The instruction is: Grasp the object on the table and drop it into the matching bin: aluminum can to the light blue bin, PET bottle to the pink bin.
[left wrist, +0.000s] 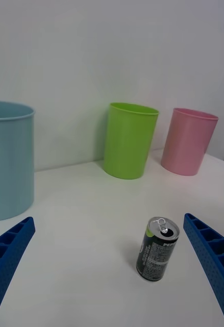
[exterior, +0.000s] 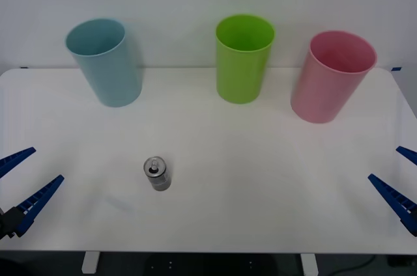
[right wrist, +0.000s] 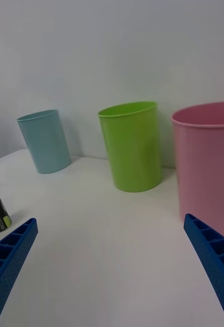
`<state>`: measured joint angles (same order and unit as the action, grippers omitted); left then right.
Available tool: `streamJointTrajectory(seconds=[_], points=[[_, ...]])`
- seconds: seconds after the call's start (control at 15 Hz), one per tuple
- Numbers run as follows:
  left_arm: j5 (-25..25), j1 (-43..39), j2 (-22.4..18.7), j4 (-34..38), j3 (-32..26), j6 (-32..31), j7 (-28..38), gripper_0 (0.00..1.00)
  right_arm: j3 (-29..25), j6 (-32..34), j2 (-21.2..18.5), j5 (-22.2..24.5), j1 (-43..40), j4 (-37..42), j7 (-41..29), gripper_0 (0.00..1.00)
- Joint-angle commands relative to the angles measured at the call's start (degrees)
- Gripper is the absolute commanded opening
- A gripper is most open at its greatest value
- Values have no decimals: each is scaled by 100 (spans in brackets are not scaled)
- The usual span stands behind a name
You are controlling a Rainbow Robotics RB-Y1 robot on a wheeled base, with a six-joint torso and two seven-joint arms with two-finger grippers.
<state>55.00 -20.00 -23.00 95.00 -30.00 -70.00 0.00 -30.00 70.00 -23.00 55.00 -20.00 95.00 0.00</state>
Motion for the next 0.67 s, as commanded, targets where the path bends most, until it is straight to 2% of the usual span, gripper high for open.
streamJointTrajectory(seconds=[0.07, 0.2, 0.47, 0.67], points=[[0, 0, 0, 0, 0, 0, 0, 100, 0, 0, 0, 0, 0, 0, 0, 100], [-16, 31, 76, -60, -23, 13, 0, 100, 0, 0, 0, 0, 0, 0, 0, 100], [-51, 14, -73, -52, 3, 39, -9, 100, 0, 0, 0, 0, 0, 0, 0, 100], [318, -39, -91, -52, 82, 30, -79, 100, 0, 0, 0, 0, 0, 0, 0, 100]])
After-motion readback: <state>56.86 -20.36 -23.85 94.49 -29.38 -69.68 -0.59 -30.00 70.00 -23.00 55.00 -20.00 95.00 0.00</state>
